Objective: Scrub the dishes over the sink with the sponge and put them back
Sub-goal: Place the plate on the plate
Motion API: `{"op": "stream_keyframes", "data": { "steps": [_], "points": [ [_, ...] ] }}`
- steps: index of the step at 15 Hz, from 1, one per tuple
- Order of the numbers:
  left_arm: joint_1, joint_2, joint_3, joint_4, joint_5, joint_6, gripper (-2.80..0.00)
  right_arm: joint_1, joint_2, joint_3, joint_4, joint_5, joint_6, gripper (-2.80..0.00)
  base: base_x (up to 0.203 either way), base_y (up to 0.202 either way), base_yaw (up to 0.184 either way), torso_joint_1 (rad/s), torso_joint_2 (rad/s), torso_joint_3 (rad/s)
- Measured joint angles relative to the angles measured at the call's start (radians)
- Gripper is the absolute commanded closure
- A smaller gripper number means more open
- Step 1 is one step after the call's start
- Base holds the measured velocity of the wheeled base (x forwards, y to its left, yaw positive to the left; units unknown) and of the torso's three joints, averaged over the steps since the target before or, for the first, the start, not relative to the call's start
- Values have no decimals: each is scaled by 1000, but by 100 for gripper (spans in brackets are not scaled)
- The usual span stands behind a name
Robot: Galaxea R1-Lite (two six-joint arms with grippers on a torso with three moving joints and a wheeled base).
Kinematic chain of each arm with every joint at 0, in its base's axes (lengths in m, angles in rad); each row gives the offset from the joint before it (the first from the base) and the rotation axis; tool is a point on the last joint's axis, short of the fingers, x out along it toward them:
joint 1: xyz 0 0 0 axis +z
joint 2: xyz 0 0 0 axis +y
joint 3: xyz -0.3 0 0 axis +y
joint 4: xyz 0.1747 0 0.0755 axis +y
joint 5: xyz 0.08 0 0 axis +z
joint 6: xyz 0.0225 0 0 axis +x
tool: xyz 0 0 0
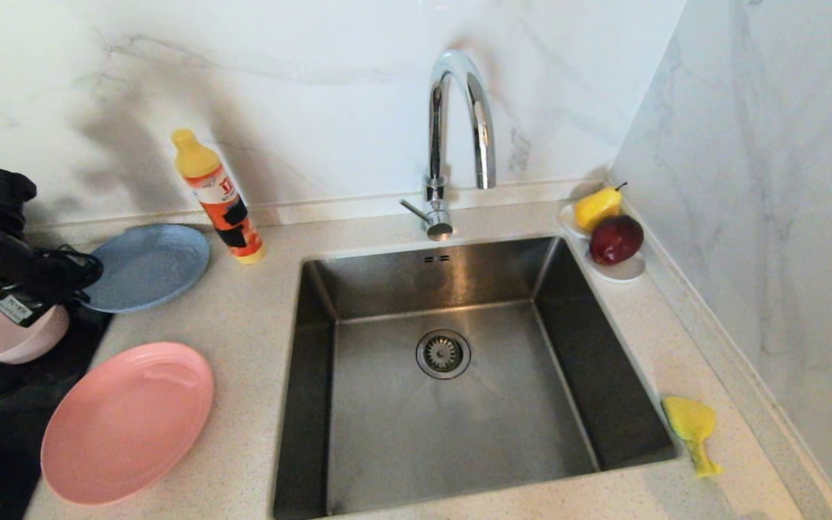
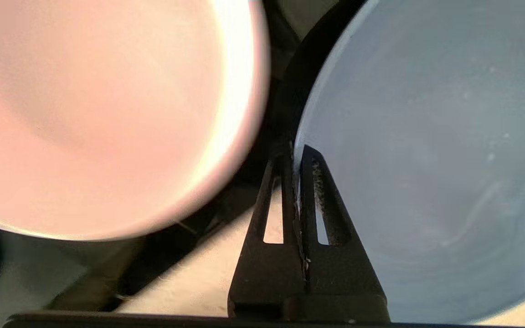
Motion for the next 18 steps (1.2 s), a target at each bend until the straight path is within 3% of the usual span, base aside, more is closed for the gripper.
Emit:
{"op": "stream_keyframes", "data": {
  "steps": [11, 13, 15, 18],
  "points": [
    [-1, -141, -21, 19, -12, -5, 0, 1, 0, 0, 0, 0, 0, 0, 0, 0, 0, 0, 0, 0],
    [-4, -175, -17, 86, -8, 9, 0, 1, 0, 0, 0, 0, 0, 0, 0, 0, 0, 0, 0, 0],
    [-4, -209, -8, 195, -8, 64, 0, 1, 0, 0, 0, 0, 0, 0, 0, 0, 0, 0, 0, 0],
    [10, -272, 67, 271, -50, 119, 0, 1, 0, 0, 0, 0, 0, 0, 0, 0, 0, 0, 0, 0]
  ]
}}
